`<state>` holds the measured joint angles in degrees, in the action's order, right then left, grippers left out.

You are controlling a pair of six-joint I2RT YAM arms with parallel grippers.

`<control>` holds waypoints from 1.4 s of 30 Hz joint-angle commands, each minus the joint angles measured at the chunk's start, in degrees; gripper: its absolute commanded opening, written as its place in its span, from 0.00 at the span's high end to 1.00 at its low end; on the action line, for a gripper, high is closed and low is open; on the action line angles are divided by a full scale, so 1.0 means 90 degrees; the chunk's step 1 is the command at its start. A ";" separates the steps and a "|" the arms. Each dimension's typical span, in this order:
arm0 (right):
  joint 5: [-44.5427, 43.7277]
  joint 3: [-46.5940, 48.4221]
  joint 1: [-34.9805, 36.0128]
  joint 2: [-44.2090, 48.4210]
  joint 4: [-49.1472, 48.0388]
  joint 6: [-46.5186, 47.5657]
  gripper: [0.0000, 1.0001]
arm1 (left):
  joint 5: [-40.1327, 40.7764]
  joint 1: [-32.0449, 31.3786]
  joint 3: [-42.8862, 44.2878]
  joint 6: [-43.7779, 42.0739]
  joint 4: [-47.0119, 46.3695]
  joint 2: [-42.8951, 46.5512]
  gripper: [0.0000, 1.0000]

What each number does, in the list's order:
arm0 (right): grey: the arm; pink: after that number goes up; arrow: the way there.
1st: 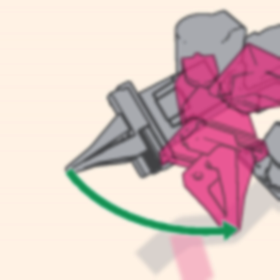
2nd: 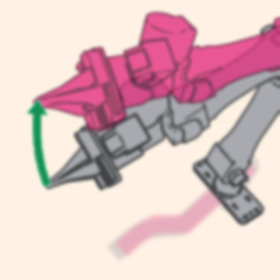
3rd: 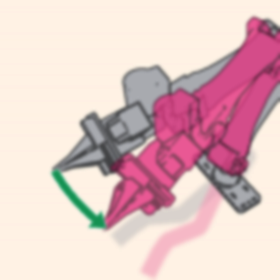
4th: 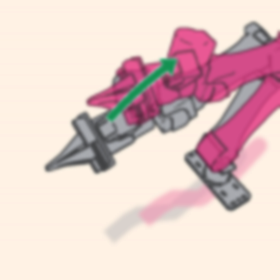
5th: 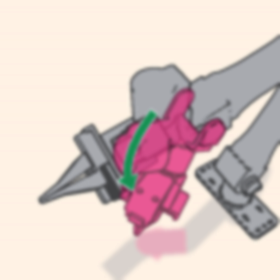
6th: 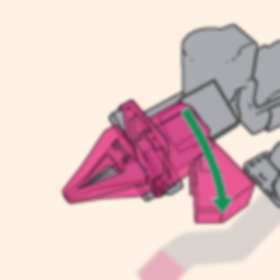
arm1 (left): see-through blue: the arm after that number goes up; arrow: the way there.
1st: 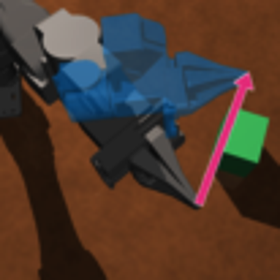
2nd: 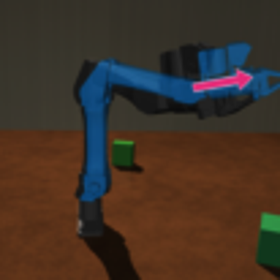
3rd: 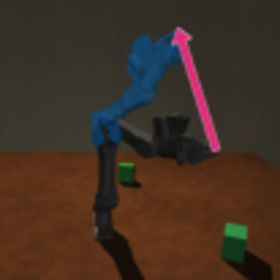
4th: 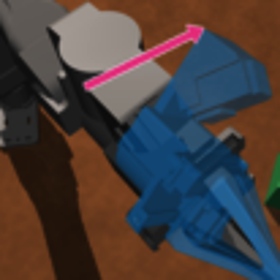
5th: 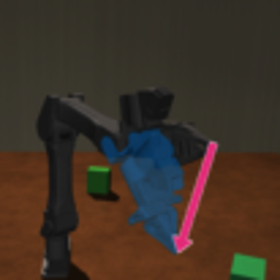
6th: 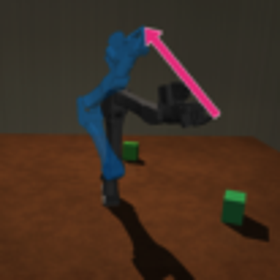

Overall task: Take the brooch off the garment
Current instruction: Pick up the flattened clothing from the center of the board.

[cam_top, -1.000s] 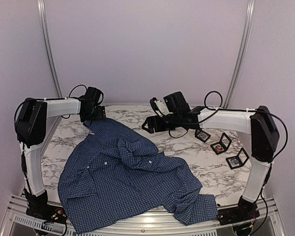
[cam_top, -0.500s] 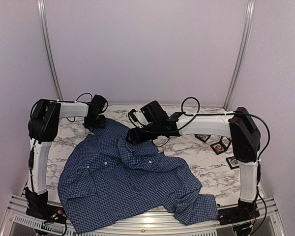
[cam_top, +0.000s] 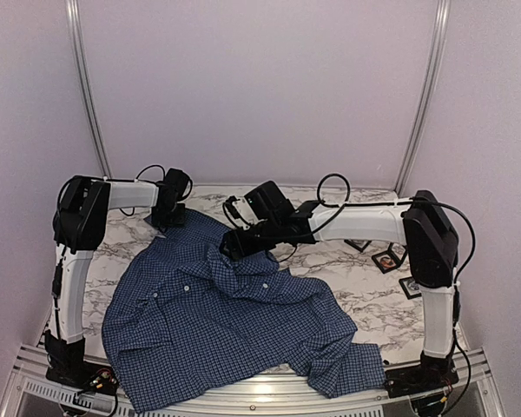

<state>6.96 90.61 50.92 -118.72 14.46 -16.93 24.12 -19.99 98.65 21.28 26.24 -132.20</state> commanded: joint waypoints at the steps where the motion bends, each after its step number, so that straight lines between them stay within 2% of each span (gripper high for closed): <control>1: -0.0038 0.0041 0.0130 -0.0061 -0.0023 -0.0058 0.25 | 0.0113 0.0024 0.0014 -0.0098 0.0273 -0.0298 0.55; 8: -0.0031 0.0030 0.0141 -0.0050 -0.0039 -0.0062 0.26 | -0.0034 0.0041 -0.0141 -0.0064 0.0167 -0.0079 0.94; 10: -0.0024 0.0030 0.0143 -0.0046 -0.0035 -0.0044 0.26 | -0.0044 0.0052 -0.0169 -0.0053 0.0075 0.0101 1.00; 15: -0.0207 -0.0150 0.0234 0.0086 -0.0111 0.0019 0.29 | -0.0096 0.0320 -0.0210 0.0108 -0.0096 0.0757 1.00; 25: -0.0618 -0.1270 0.0438 0.0434 -0.0934 -0.0021 0.30 | -0.0500 0.1234 -0.0927 0.0428 -0.0551 0.2279 1.00; 30: -0.0729 -0.1217 0.0437 0.0167 -0.1010 -0.0078 0.31 | -0.0908 0.1400 -0.1536 0.0437 -0.1036 0.2948 1.00; 34: -0.0967 -0.0987 0.0407 0.0206 -0.1009 0.0021 0.28 | -0.1697 0.1401 -0.2151 0.0265 -0.1900 0.3536 1.00; 42: -0.0202 -0.0884 -0.0213 0.0330 -0.1269 0.0002 0.22 | -0.2039 0.1401 -0.2427 0.0122 -0.2171 0.4201 1.00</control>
<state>1.87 80.86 52.36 -116.36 5.21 -16.84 8.43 -7.44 76.90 23.90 10.85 -98.28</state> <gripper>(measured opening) 0.771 0.013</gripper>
